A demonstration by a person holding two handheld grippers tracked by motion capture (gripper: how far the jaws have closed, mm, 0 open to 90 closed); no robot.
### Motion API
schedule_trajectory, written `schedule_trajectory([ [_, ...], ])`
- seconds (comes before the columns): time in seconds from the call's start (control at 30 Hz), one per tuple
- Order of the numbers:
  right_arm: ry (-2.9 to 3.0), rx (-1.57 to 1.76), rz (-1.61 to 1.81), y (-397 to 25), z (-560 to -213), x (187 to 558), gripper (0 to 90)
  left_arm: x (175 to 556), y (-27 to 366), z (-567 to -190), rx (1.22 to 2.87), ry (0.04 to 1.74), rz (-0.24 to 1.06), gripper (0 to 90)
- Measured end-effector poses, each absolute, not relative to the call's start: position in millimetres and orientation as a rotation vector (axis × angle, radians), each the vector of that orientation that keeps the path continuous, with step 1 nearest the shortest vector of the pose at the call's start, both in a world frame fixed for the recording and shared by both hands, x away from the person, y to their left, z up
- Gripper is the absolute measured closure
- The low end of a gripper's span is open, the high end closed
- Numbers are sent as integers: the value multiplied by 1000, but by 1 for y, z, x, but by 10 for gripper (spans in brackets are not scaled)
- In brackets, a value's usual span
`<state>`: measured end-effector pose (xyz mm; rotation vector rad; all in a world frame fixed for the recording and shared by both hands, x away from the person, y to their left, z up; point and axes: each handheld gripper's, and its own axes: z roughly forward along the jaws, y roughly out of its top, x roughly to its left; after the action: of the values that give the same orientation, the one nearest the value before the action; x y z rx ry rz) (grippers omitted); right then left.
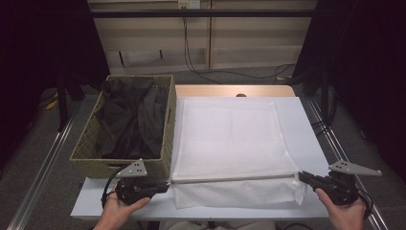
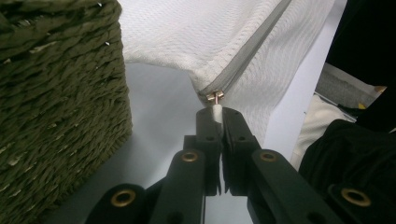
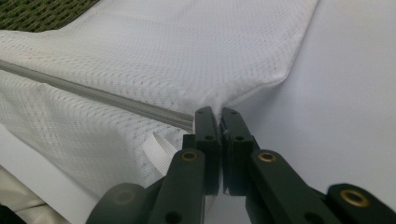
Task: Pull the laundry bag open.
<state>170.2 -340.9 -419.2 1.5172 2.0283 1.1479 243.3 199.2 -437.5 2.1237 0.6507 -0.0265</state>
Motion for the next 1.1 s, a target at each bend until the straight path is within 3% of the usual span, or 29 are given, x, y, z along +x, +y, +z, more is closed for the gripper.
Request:
schedule_trajectory([
  [0.8,2152,1572,1020,-336,-448,179,862,256,188,-457,2180,675,-50,847],
  [0.93,2195,1576,1000,-334,-454,183,840,253,187,-457,2183,665,-34,829],
  [1.1,2200,1582,960,-331,-458,184,756,251,189,-454,2155,659,-24,743],
])
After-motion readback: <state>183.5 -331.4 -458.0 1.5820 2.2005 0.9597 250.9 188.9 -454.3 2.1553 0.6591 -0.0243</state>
